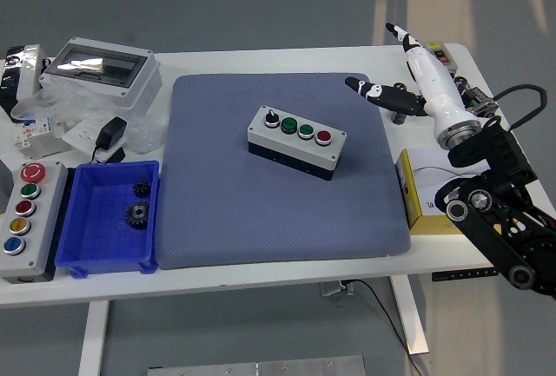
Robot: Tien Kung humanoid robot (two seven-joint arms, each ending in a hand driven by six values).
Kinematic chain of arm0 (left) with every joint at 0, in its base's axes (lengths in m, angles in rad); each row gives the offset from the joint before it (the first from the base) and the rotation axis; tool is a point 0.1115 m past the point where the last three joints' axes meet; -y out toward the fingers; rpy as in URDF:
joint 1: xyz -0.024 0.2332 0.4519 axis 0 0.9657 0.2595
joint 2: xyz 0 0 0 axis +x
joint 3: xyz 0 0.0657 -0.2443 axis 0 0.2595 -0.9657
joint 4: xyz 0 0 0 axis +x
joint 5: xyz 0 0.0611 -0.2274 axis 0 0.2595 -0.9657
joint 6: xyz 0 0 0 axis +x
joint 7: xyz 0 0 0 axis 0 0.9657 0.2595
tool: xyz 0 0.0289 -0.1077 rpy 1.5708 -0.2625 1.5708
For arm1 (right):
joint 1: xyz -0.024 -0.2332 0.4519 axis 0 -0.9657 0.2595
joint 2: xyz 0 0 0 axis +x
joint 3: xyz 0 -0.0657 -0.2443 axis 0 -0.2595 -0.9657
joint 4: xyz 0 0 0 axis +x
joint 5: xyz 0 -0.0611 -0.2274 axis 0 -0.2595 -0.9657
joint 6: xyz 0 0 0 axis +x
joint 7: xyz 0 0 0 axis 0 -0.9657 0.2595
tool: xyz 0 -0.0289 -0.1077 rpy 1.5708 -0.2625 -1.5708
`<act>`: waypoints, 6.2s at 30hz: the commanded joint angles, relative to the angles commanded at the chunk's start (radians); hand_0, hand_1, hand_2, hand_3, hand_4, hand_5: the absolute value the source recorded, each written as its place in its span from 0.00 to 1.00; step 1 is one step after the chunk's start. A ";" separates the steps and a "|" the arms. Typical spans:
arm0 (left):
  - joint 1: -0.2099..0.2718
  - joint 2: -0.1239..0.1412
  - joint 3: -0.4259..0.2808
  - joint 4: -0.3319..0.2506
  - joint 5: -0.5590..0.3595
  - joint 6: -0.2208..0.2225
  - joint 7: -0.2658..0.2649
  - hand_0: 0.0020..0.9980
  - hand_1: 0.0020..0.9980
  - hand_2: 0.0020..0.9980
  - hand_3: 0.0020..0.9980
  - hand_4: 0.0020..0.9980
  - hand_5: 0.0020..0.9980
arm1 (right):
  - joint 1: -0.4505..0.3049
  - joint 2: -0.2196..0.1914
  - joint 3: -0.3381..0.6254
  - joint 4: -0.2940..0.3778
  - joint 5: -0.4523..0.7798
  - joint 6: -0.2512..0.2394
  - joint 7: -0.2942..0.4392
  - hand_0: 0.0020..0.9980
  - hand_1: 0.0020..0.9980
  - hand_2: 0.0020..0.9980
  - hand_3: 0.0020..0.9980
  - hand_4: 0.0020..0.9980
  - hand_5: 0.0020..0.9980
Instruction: Pick up the button,place it on the desk,press the button,press the button
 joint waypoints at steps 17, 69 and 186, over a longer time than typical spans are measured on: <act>-0.001 0.001 0.011 -0.004 -0.023 0.001 0.017 0.68 0.64 0.57 0.61 0.61 0.18 | 0.107 0.044 -0.110 -0.090 -0.008 0.047 -0.129 1.00 1.00 0.99 1.00 1.00 0.50; 0.009 0.004 0.012 -0.011 -0.024 -0.001 0.034 0.69 0.64 0.58 0.63 0.64 0.19 | 0.358 0.176 -0.531 -0.408 0.205 0.111 -0.167 1.00 1.00 1.00 1.00 1.00 0.48; 0.002 0.000 -0.012 0.000 0.029 -0.014 0.002 0.69 0.64 0.57 0.63 0.62 0.17 | 0.409 -0.116 -0.817 -0.177 0.228 0.120 0.126 0.84 0.83 0.86 0.93 0.42 0.01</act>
